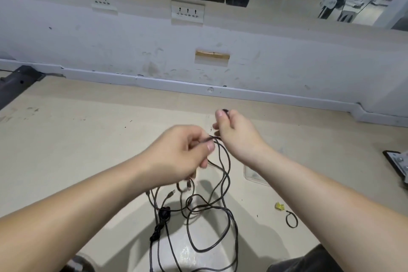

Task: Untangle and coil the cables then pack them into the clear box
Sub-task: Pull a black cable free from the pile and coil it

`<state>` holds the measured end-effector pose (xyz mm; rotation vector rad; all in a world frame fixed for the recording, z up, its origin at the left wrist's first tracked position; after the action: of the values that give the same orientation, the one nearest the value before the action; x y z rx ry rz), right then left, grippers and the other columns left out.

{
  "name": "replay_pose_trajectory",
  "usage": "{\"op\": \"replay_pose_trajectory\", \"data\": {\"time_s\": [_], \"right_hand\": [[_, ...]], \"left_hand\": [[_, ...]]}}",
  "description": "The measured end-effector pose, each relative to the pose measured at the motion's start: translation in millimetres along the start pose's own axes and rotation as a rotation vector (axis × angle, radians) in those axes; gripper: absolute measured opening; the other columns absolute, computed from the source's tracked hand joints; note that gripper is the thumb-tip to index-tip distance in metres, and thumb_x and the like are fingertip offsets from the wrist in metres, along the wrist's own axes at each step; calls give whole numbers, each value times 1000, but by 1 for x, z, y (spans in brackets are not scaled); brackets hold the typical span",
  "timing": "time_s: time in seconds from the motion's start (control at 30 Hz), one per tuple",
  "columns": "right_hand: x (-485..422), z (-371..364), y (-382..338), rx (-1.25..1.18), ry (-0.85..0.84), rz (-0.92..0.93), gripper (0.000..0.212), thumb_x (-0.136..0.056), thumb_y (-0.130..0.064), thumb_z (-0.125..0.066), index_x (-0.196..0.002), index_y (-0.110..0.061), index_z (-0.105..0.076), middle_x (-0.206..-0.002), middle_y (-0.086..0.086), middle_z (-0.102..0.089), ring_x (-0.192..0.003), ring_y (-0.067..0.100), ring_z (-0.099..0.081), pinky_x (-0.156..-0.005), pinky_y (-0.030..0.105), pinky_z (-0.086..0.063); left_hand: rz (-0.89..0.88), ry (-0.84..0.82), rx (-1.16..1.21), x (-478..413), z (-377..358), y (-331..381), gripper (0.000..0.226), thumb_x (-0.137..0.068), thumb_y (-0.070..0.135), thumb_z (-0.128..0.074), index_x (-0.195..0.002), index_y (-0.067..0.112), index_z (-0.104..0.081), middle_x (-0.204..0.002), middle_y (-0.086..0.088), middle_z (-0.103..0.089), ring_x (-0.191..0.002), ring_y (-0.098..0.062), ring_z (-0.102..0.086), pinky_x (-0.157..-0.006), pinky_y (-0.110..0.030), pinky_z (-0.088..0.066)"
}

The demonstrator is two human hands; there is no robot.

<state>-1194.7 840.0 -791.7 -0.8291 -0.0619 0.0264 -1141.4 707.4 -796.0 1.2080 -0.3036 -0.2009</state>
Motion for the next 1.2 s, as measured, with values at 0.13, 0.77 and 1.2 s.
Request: {"op": "replay_pose_trajectory", "data": {"time_s": [0.13, 0.77, 1.2], "right_hand": [[16, -25, -25, -373, -215, -5, 46, -111, -39, -33, -82, -11, -54, -75, 10, -71, -59, 18, -59, -62, 31, -48], [-2, 2, 12, -1247, -28, -392, 40, -109, -41, -43, -87, -8, -47, -104, 26, -75, -90, 32, -77, -83, 35, -62], [24, -31, -35, -342, -327, 2, 58, -107, -56, -28, -80, -14, -56, -91, 19, -76, -70, 22, -70, -65, 31, -56]], "left_hand": [[-161, 207, 44, 3, 40, 21, 24, -103, 19, -61, -82, 25, -72, -66, 1, -68, -46, -14, -52, -45, -26, -44], [370, -225, 262, 10, -39, -56, 24, -109, 19, -49, -114, 3, -65, -63, -8, -60, -39, -14, -51, -43, -23, -43], [-164, 239, 71, 5, 55, 25, 15, -97, 25, -71, -84, 23, -76, -58, 8, -60, -54, -11, -51, -50, -32, -49]]}}
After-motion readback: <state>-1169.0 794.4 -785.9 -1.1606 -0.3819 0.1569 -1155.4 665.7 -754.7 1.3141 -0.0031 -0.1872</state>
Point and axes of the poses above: each hand's wrist, its own x-axis away from the middle knuckle, its own z-axis out of the back of the hand, y = z × x, the point moved 10 cm from there along -x, towards the middle knuckle
